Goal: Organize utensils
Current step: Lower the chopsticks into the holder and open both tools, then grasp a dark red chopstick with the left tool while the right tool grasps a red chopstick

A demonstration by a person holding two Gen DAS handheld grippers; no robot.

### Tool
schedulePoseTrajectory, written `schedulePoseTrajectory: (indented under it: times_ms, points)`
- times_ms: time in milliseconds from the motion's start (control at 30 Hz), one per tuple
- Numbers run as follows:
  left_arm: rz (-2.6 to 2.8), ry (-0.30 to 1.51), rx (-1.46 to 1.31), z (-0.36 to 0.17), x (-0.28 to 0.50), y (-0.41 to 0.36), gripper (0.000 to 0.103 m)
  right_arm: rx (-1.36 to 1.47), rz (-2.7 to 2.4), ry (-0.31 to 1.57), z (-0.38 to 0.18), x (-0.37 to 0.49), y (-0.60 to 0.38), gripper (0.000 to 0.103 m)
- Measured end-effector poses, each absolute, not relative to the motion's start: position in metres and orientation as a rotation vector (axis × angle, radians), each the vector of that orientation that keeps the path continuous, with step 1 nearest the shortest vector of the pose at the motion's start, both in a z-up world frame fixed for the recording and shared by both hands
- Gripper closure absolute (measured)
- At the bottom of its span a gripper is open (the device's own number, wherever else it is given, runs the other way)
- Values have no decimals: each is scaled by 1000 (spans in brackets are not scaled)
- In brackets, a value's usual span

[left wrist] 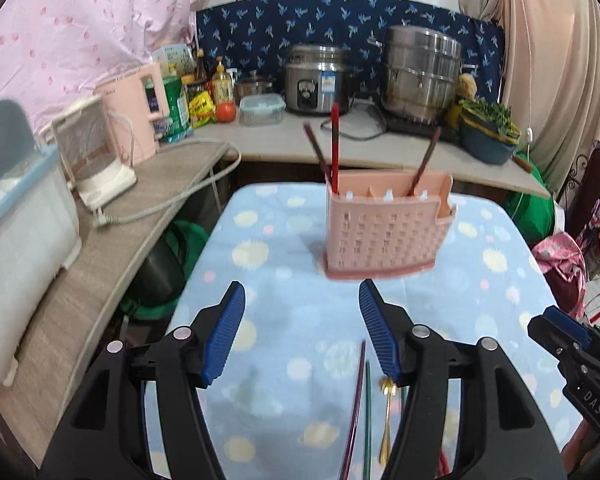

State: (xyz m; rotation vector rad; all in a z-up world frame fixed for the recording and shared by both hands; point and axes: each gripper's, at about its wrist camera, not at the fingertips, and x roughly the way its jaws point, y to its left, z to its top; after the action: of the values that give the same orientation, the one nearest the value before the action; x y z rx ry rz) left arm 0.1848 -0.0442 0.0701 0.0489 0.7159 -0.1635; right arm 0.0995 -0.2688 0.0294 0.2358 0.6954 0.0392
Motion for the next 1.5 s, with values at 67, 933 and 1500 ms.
schedulePoseTrajectory:
  times_ms: [67,933,1500]
  points:
    - [-164,748,51,55,174,-40,46,210,23,722,15,85,-263,69]
    - [-182,1014,90,-62,80,-17,45,154,2,961,-97,3,-232,70]
    - [-228,1049,102,-75,69,-27,45,142,4,965,-102,1,-231,79]
